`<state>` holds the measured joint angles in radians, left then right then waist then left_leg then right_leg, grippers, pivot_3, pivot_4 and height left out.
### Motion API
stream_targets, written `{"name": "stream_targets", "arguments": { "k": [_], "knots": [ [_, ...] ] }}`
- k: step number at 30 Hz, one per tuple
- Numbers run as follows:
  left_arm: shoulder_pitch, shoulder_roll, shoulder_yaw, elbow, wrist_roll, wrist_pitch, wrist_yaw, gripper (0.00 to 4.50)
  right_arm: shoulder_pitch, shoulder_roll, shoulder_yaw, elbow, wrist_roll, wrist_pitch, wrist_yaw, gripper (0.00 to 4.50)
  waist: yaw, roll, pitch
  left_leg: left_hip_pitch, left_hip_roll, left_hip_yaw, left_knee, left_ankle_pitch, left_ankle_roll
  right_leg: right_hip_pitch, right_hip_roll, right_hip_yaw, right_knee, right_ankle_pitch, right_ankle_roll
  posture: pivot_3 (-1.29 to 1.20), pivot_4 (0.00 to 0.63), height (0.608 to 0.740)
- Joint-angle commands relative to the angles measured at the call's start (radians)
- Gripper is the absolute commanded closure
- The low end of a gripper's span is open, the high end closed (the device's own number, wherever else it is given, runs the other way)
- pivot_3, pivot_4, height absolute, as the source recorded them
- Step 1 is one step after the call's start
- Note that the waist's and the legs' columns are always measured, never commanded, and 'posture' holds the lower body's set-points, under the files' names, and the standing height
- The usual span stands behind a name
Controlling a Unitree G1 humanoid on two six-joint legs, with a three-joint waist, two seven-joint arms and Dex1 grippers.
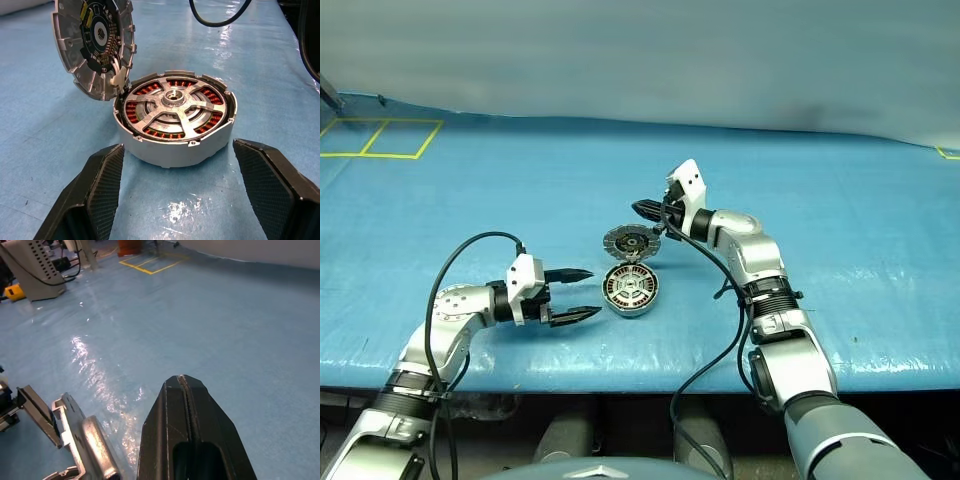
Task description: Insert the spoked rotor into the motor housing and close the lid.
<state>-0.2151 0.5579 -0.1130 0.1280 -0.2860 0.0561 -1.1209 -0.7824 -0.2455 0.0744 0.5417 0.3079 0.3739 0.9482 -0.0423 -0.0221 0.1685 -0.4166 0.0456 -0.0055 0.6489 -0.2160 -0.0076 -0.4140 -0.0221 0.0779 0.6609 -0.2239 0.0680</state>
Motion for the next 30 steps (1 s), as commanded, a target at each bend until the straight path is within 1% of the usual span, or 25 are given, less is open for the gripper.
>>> {"name": "stream_targets", "arguments": {
  "k": [1, 5, 11, 16, 18, 21, 24, 27, 30],
  "knots": [
    [0.001, 0.015, 0.034, -0.041, -0.016, 0.0, 0.006, 0.72, 0.001, -0.023, 0.031, -0.048, 0.005, 0.038, 0.078, 4.5, -0.001, 0.0, 0.0, 0.0, 0.0, 0.0, 0.0, 0.0, 0.0, 0.0, 0.0, 0.0, 0.0, 0.0, 0.0, 0.0, 0.15, 0.74],
    [0.001, 0.016, 0.042, -0.041, -0.016, 0.003, 0.011, 0.72, 0.043, -0.043, 0.061, -0.108, -0.007, 0.066, 0.103, 4.5, -0.001, 0.0, 0.0, 0.0, 0.0, 0.0, -0.001, 0.0, 0.0, 0.0, 0.0, -0.001, 0.0, 0.0, 0.0, 0.0, 0.15, 0.74],
    [0.005, 0.016, 0.048, -0.042, -0.014, 0.007, 0.014, 0.72, 0.168, -0.093, 0.111, -0.325, 0.016, 0.139, 0.156, 4.5, 0.002, 0.0, 0.0, 0.0, 0.0, 0.0, -0.001, 0.0, 0.0, 0.0, 0.0, 0.0, 0.0, 0.0, 0.0, 0.0, 0.15, 0.74],
    [0.013, 0.015, 0.064, -0.052, -0.044, 0.036, 0.012, 0.72, 0.264, -0.119, 0.169, -0.459, 0.001, 0.166, 0.159, 4.5, 0.0, 0.0, 0.0, 0.001, 0.0, 0.0, -0.001, 0.0, 0.0, 0.0, 0.0, -0.001, 0.0, -0.001, 0.001, 0.0, 0.15, 0.74],
    [0.014, 0.012, 0.082, -0.062, -0.074, 0.06, 0.013, 0.72, 0.289, -0.119, 0.183, -0.475, -0.008, 0.16, 0.145, 4.5, -0.001, 0.0, 0.0, 0.001, 0.0, 0.0, 0.0, 0.0, 0.0, 0.0, 0.0, -0.001, 0.0, -0.002, 0.002, 0.0, 0.15, 0.74],
    [0.016, 0.03, 0.089, -0.062, -0.068, 0.066, 0.012, 0.72, 0.317, -0.1, 0.194, -0.461, -0.036, 0.131, 0.092, 4.5, -0.001, 0.0, 0.0, 0.001, 0.0, 0.0, 0.0, 0.0, 0.0, 0.0, 0.0, -0.001, 0.0, -0.003, 0.003, 0.0, 0.15, 0.74],
    [0.018, 0.035, 0.094, -0.065, -0.068, 0.07, 0.012, 0.72, 0.337, -0.08, 0.197, -0.453, -0.04, 0.117, 0.06, 4.5, 0.0, 0.0, 0.0, 0.002, 0.0, 0.0, 0.0, 0.0, 0.0, 0.001, 0.0, -0.001, 0.0, -0.006, 0.0, 0.0, 0.15, 0.74],
    [0.021, 0.036, 0.094, -0.074, -0.068, 0.075, 0.014, 0.72, 0.362, -0.058, 0.207, -0.436, -0.07, 0.071, 0.007, 4.5, -0.001, 0.0, 0.0, 0.002, 0.0, 0.0, 0.0, 0.0, 0.0, 0.001, 0.0, -0.001, 0.0, -0.006, 0.0, 0.0, 0.15, 0.74],
    [0.021, 0.032, 0.088, -0.08, -0.064, 0.076, 0.018, 0.72, 0.382, -0.033, 0.18, -0.438, -0.076, 0.029, -0.054, 4.5, 0.0, 0.0, 0.0, 0.002, 0.001, 0.0, 0.0, 0.0, 0.0, 0.001, 0.0, -0.001, 0.0, -0.006, 0.0, 0.0, 0.15, 0.74]
  ]
}}
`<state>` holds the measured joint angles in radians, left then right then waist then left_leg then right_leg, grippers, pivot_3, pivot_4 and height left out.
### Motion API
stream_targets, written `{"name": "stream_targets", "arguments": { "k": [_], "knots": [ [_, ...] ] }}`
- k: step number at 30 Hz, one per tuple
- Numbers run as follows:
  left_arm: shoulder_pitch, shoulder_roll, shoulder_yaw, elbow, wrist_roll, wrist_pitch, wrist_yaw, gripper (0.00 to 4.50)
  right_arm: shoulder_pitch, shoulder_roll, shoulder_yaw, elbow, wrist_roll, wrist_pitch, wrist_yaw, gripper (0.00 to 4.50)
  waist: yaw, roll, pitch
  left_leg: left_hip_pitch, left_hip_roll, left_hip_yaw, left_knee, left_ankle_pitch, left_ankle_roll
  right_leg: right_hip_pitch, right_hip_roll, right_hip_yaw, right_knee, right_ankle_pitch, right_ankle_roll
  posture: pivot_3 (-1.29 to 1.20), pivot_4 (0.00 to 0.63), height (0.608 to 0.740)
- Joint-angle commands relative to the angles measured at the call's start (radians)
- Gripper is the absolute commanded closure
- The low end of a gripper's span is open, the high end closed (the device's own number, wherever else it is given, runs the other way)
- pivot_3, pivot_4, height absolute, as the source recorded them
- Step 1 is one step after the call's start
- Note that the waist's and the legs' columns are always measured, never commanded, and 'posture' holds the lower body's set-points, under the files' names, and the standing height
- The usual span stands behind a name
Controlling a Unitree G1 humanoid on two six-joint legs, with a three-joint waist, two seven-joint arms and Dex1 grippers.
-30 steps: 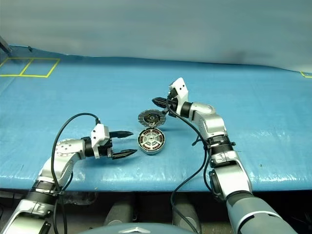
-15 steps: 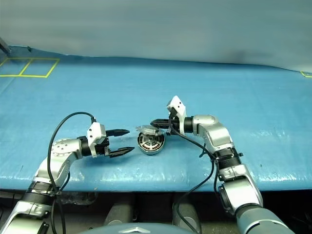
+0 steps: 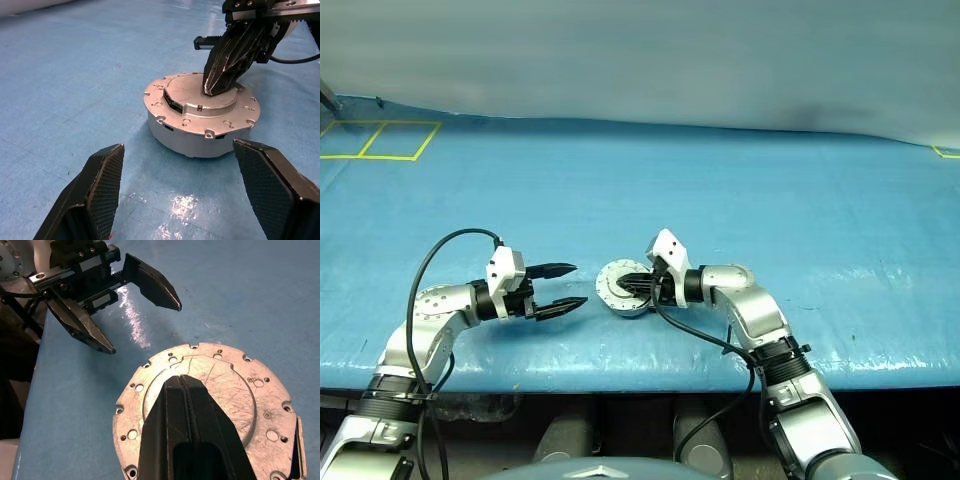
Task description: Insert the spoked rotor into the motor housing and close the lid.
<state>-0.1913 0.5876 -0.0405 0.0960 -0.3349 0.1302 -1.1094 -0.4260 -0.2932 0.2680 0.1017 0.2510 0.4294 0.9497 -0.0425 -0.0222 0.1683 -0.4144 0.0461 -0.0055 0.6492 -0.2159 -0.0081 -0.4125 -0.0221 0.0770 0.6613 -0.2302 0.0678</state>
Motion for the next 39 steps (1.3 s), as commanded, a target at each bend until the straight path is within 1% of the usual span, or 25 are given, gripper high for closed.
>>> {"name": "stream_targets", "arguments": {
  "k": [1, 5, 8, 12, 14, 19, 20, 32, 39],
  "knots": [
    [-0.003, 0.001, 0.014, -0.05, -0.014, 0.001, 0.007, 0.72, 0.032, 0.02, -0.025, -0.006, -0.011, -0.034, -0.065, 4.5, 0.0, 0.0, 0.0, 0.0, 0.0, 0.0, 0.0, 0.0, 0.0, 0.0, 0.0, 0.0, 0.0, 0.0, 0.0, 0.0, 0.15, 0.74],
    [-0.005, -0.005, 0.011, -0.053, -0.016, -0.001, 0.008, 0.72, 0.052, 0.026, -0.066, -0.064, 0.026, -0.045, -0.091, 4.5, 0.001, 0.0, 0.0, 0.0, 0.0, 0.0, 0.0, 0.0, 0.0, 0.0, 0.0, 0.0, 0.0, 0.0, 0.0, 0.0, 0.15, 0.74],
    [-0.006, -0.017, 0.008, -0.051, -0.019, -0.008, 0.008, 0.7, 0.078, 0.04, -0.099, -0.152, 0.062, -0.039, -0.123, 3.88, 0.004, 0.0, 0.0, -0.001, 0.0, 0.0, 0.0, 0.0, 0.0, -0.001, 0.0, 0.0, 0.0, 0.0, 0.0, 0.0, 0.15, 0.74],
    [-0.005, -0.034, 0.002, -0.045, -0.026, -0.007, -0.006, 0.7, 0.118, 0.062, -0.101, -0.242, 0.104, -0.005, -0.151, 2.61, 0.003, 0.0, 0.0, -0.001, 0.0, 0.0, -0.001, 0.0, 0.0, -0.001, 0.0, 0.0, 0.0, 0.0, 0.0, 0.0, 0.15, 0.74],
    [-0.006, -0.044, -0.005, -0.037, -0.02, -0.012, -0.011, 0.7, 0.136, 0.074, -0.091, -0.266, 0.121, 0.011, -0.157, 1.89, 0.004, 0.0, 0.0, -0.001, 0.0, 0.0, -0.001, 0.0, 0.0, -0.001, 0.0, 0.0, 0.0, 0.0, 0.0, 0.0, 0.15, 0.74],
    [-0.01, -0.061, -0.016, -0.026, -0.011, -0.022, -0.015, 0.7, 0.141, 0.1, -0.084, -0.229, 0.107, 0.006, -0.194, 0.21, 0.004, 0.0, 0.0, -0.001, 0.0, 0.0, 0.0, 0.0, 0.0, -0.001, 0.0, 0.0, 0.0, 0.0, -0.001, 0.0, 0.15, 0.74],
    [-0.011, -0.064, -0.016, -0.025, -0.01, -0.023, -0.015, 0.7, 0.141, 0.103, -0.084, -0.22, 0.105, 0.005, -0.198, 0.03, 0.004, 0.0, 0.0, -0.001, 0.0, 0.0, 0.0, 0.0, 0.0, -0.001, 0.0, 0.0, 0.0, 0.0, -0.001, 0.0, 0.15, 0.74],
    [0.0, -0.069, -0.016, -0.024, -0.004, -0.027, -0.01, 0.7, 0.146, 0.095, -0.05, -0.106, 0.009, -0.058, -0.235, 0.03, 0.004, 0.0, 0.0, -0.001, 0.0, 0.0, -0.001, 0.0, 0.0, -0.001, 0.0, 0.0, 0.0, 0.0, -0.001, 0.0, 0.15, 0.74],
    [0.004, -0.064, -0.009, -0.022, 0.003, -0.031, 0.0, 0.7, 0.158, 0.088, -0.02, -0.089, -0.028, -0.101, -0.233, 0.03, 0.004, 0.0, 0.0, -0.001, 0.0, 0.0, 0.0, 0.0, 0.0, -0.001, 0.0, 0.0, -0.001, 0.0, -0.001, 0.0, 0.15, 0.74]
  ]
}}
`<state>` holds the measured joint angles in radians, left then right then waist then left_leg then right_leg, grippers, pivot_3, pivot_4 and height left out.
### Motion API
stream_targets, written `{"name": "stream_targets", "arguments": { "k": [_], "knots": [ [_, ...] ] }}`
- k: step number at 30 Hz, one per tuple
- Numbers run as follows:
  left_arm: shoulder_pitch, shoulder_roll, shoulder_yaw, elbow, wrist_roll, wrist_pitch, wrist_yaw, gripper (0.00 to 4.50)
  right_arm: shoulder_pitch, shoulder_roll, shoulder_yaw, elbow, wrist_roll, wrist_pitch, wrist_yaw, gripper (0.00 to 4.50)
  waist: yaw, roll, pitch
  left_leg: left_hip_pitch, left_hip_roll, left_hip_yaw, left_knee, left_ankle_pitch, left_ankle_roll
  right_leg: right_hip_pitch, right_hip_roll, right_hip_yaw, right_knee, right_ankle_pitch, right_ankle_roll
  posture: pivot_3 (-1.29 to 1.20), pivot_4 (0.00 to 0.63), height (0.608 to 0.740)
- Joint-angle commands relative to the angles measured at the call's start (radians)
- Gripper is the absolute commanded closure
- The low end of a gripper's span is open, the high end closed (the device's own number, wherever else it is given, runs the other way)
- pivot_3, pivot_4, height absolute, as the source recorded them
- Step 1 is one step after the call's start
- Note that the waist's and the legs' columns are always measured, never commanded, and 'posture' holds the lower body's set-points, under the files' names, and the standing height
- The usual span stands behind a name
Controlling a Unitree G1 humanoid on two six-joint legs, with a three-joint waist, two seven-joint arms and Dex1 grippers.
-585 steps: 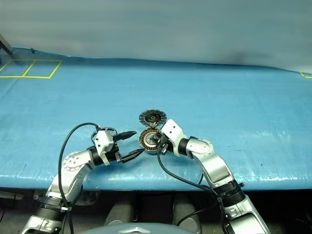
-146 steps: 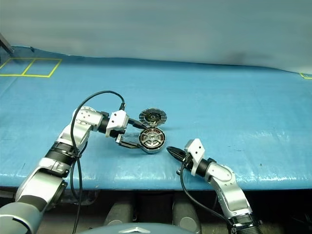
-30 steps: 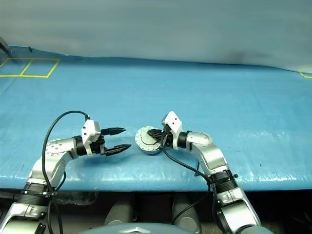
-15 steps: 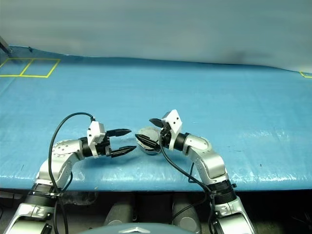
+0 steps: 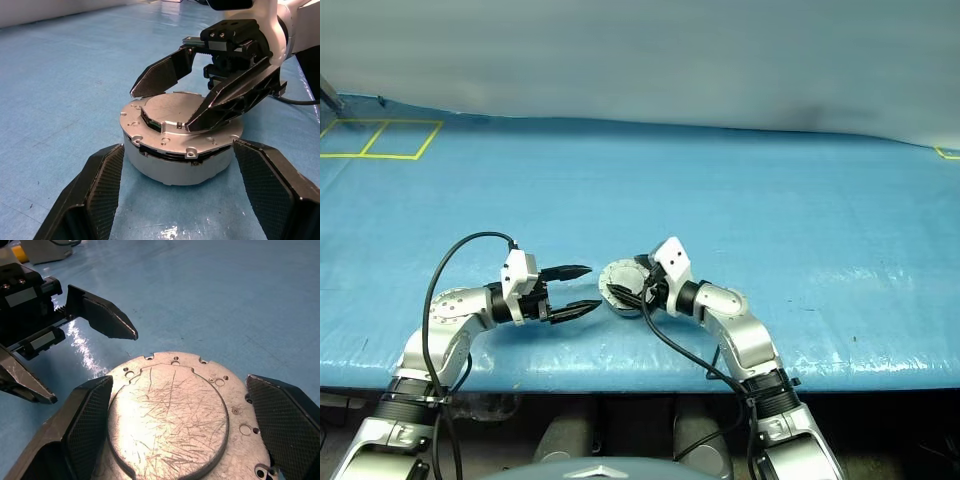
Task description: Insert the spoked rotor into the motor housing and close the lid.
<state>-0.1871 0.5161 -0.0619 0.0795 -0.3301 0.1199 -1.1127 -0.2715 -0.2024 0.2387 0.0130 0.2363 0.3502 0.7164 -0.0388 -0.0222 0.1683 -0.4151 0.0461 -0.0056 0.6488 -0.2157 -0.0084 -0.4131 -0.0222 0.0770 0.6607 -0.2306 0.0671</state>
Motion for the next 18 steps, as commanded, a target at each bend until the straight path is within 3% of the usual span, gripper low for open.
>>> {"name": "stream_targets", "arguments": {
  "k": [1, 2, 7, 18],
  "knots": [
    [0.0, 0.008, 0.014, -0.004, -0.001, -0.021, 0.004, 0.7, 0.001, -0.006, 0.011, 0.006, -0.027, -0.033, -0.007, 0.03, 0.0, 0.0, 0.0, 0.0, 0.0, 0.0, 0.0, 0.0, 0.0, 0.0, 0.0, 0.0, 0.0, 0.0, 0.0, 0.0, 0.15, 0.74],
    [0.001, 0.008, 0.014, -0.004, 0.0, -0.022, 0.006, 0.7, 0.0, -0.007, 0.012, 0.012, -0.036, -0.043, -0.013, 0.03, 0.0, 0.0, 0.0, 0.0, 0.0, 0.0, 0.0, 0.0, 0.0, 0.0, 0.0, 0.0, 0.0, 0.0, 0.0, 0.0, 0.15, 0.74],
    [0.002, 0.006, 0.017, -0.002, 0.005, -0.026, 0.013, 0.7, -0.001, -0.01, 0.014, 0.02, -0.055, -0.068, -0.024, 1.46, 0.0, 0.0, 0.0, 0.0, 0.0, 0.0, 0.0, 0.0, 0.0, 0.0, 0.0, 0.0, 0.0, 0.0, 0.0, 0.0, 0.15, 0.74],
    [0.006, 0.007, 0.014, 0.003, 0.004, -0.033, 0.021, 0.7, -0.016, -0.035, -0.003, -0.011, -0.041, -0.05, -0.007, 1.45, 0.002, 0.0, 0.0, 0.0, 0.0, 0.0, 0.001, 0.0, 0.0, 0.001, 0.0, 0.0, 0.0, 0.0, 0.0, 0.0, 0.15, 0.74]
  ]
}}
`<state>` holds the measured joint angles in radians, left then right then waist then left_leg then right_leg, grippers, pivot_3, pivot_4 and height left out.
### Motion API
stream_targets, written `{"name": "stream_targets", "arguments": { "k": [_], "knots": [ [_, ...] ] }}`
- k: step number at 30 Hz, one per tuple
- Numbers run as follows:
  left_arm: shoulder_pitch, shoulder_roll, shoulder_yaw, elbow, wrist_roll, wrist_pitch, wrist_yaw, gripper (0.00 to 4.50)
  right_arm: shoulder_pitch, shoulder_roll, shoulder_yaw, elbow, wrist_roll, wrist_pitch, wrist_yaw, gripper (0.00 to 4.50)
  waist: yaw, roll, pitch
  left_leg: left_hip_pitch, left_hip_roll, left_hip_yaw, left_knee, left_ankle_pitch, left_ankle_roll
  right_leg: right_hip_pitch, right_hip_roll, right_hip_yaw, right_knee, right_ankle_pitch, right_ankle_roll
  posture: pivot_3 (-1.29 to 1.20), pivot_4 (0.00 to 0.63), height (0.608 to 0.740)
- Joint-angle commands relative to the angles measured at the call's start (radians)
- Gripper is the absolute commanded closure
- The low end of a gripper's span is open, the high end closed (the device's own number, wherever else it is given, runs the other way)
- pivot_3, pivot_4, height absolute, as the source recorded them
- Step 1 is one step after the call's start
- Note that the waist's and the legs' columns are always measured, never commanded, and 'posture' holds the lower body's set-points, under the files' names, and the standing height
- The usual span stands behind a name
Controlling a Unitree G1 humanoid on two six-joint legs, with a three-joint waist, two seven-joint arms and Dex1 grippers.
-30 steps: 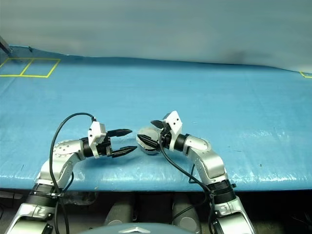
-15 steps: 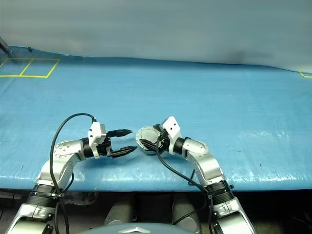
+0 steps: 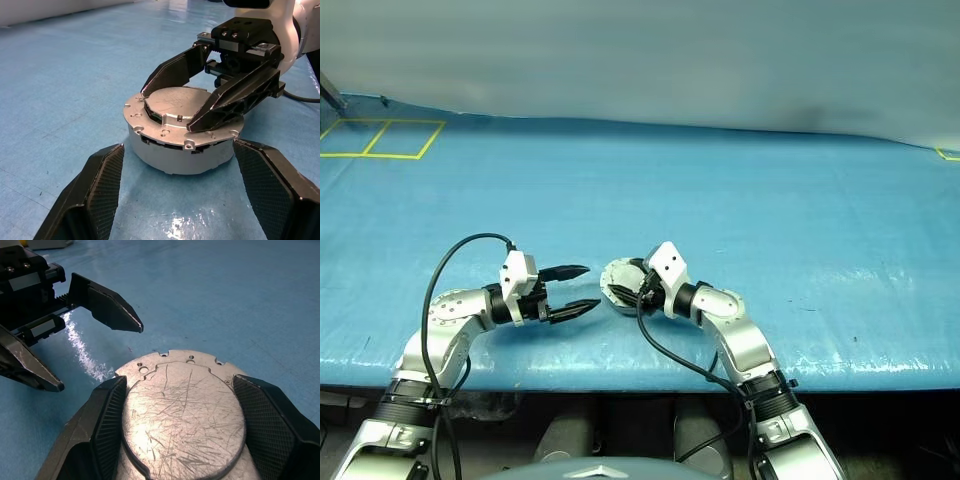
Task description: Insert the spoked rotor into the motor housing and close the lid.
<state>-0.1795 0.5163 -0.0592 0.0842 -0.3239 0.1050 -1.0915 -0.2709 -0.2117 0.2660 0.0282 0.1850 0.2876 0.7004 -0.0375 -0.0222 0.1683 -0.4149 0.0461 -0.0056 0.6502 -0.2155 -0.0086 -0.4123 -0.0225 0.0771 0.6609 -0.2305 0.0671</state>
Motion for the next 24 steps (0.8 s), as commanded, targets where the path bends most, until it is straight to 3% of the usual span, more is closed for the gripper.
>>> {"name": "stream_targets", "arguments": {
  "k": [1, 24],
  "knots": [
    [-0.001, 0.007, 0.01, -0.001, -0.001, -0.019, -0.001, 0.7, -0.022, -0.032, -0.032, -0.033, 0.016, 0.019, 0.017, 1.45, 0.001, 0.0, 0.0, 0.0, 0.0, 0.0, 0.0, 0.0, 0.0, 0.0, 0.0, 0.0, 0.0, 0.0, 0.0, 0.0, 0.15, 0.74],
    [0.006, 0.008, 0.008, -0.001, 0.0, -0.022, 0.0, 0.7, -0.067, -0.097, 0.016, 0.005, -0.024, 0.016, 0.086, 1.45, 0.001, 0.0, 0.0, -0.001, 0.0, 0.0, -0.001, 0.0, 0.0, -0.001, -0.001, 0.0, -0.001, 0.0, 0.0, 0.0, 0.15, 0.74]
  ]
}}
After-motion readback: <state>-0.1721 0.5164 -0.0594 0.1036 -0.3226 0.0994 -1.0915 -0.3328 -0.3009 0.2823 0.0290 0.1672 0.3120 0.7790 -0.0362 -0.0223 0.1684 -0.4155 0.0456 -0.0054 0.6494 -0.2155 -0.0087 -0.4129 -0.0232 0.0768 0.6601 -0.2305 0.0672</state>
